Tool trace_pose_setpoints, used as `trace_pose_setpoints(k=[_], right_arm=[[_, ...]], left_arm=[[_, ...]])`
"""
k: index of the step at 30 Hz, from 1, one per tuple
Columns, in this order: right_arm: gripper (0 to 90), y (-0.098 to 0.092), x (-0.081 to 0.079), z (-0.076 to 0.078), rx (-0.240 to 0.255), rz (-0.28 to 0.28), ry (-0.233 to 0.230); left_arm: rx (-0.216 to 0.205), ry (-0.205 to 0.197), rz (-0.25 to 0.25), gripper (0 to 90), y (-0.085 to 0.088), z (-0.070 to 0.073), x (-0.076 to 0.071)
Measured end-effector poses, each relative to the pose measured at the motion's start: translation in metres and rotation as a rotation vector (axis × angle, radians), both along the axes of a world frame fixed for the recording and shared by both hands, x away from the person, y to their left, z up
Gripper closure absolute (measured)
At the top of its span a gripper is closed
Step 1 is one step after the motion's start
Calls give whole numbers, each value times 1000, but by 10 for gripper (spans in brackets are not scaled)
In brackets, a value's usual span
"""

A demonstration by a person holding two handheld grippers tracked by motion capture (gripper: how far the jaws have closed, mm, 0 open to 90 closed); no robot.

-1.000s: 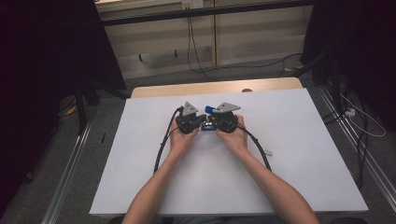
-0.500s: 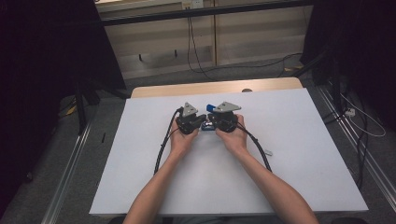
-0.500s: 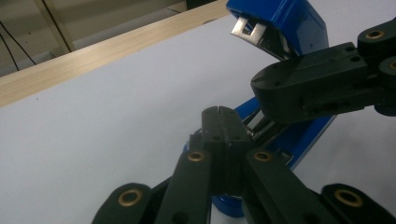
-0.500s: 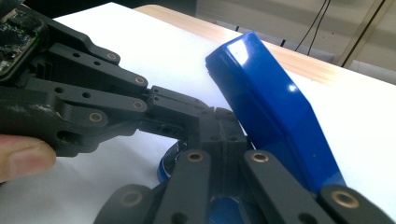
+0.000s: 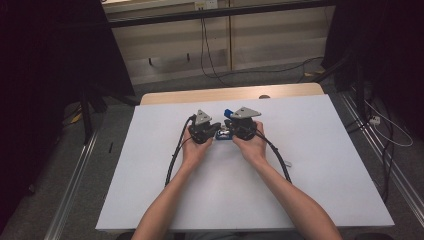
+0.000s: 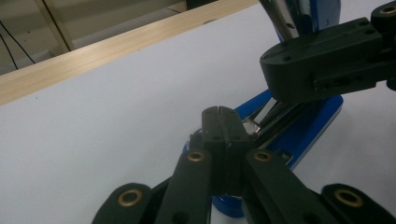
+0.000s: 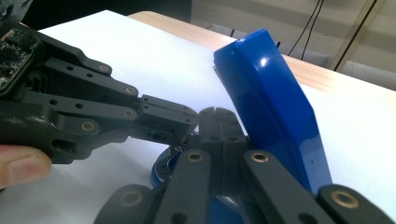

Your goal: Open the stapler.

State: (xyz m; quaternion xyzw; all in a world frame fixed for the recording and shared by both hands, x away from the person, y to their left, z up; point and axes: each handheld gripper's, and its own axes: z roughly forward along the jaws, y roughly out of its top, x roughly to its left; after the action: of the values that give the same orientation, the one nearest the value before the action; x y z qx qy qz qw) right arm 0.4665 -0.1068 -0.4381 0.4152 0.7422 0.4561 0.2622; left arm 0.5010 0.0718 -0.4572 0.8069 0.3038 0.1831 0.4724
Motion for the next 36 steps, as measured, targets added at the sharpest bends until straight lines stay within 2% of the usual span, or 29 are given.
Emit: trace_pose_setpoints(k=[19, 25, 36], right_arm=[[900, -2, -1, 3, -2, -25, 7], [900, -12, -1, 9, 9, -53, -5], [900, -14, -3, 10, 16, -68, -12]], left_arm=[[-4, 9, 1, 900, 0, 1, 0], [-10, 10, 0, 900, 0, 0, 1], [-8, 9, 2, 900, 0, 0, 1]])
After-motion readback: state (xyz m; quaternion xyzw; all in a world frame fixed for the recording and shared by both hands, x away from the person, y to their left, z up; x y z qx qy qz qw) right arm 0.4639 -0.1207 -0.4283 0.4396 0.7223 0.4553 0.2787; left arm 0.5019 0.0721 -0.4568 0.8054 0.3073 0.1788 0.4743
